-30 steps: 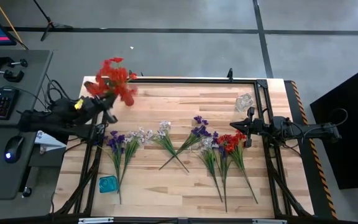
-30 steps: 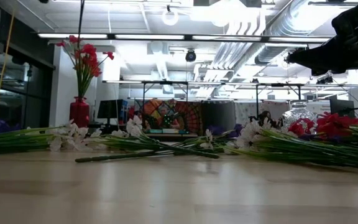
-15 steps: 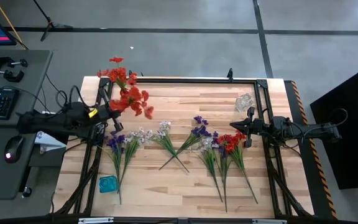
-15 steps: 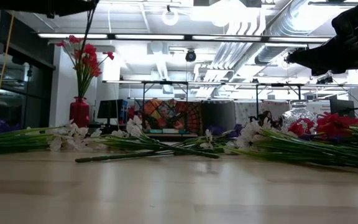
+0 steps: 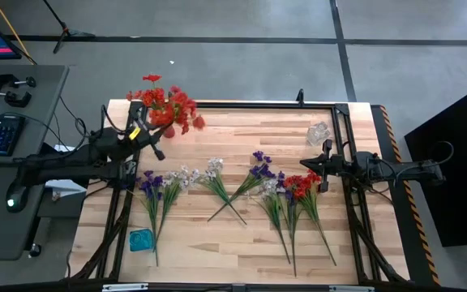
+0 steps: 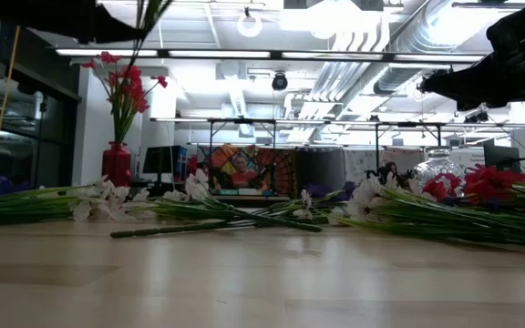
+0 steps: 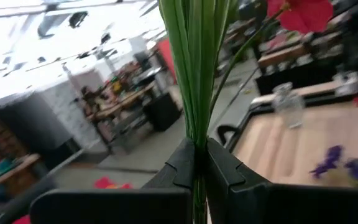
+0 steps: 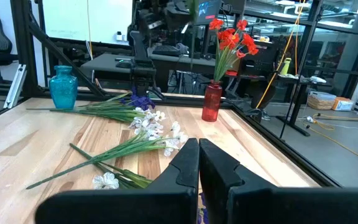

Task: Sort flowers into vase by color
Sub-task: Put the left red flowers into the red vase

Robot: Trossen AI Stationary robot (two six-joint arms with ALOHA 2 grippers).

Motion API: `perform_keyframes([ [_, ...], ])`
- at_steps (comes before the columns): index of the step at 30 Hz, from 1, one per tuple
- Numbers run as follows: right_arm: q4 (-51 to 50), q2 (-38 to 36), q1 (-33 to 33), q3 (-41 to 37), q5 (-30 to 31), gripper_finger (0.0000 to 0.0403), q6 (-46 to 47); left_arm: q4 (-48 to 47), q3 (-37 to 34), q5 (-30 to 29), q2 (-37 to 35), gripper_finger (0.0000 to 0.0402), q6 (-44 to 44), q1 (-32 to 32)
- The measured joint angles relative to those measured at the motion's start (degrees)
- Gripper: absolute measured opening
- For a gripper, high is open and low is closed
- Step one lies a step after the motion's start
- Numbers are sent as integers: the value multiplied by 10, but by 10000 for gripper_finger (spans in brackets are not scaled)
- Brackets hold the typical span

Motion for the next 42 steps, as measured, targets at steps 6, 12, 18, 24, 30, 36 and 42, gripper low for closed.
perform_keyframes([
  [6, 0, 0, 0, 0, 0, 0, 0, 27, 0, 97, 20, 0, 0, 96],
  [12, 0, 0, 0, 0, 0, 0, 0, 22, -21, 188, 27, 0, 22, 194],
  [18, 0, 0, 0, 0, 0, 0, 0, 25, -55, 207, 27, 0, 31, 214],
  [24, 0, 0, 0, 0, 0, 0, 0, 37, -55, 198, 26, 0, 92, 215],
  [30, 0, 0, 0, 0, 0, 0, 0, 48, -55, 193, 27, 0, 121, 217],
  [36, 0, 0, 0, 0, 0, 0, 0, 47, -55, 213, 42, 0, 130, 240],
  [42, 0, 0, 0, 0, 0, 0, 0, 105, -55, 240, 83, 0, 123, 269],
])
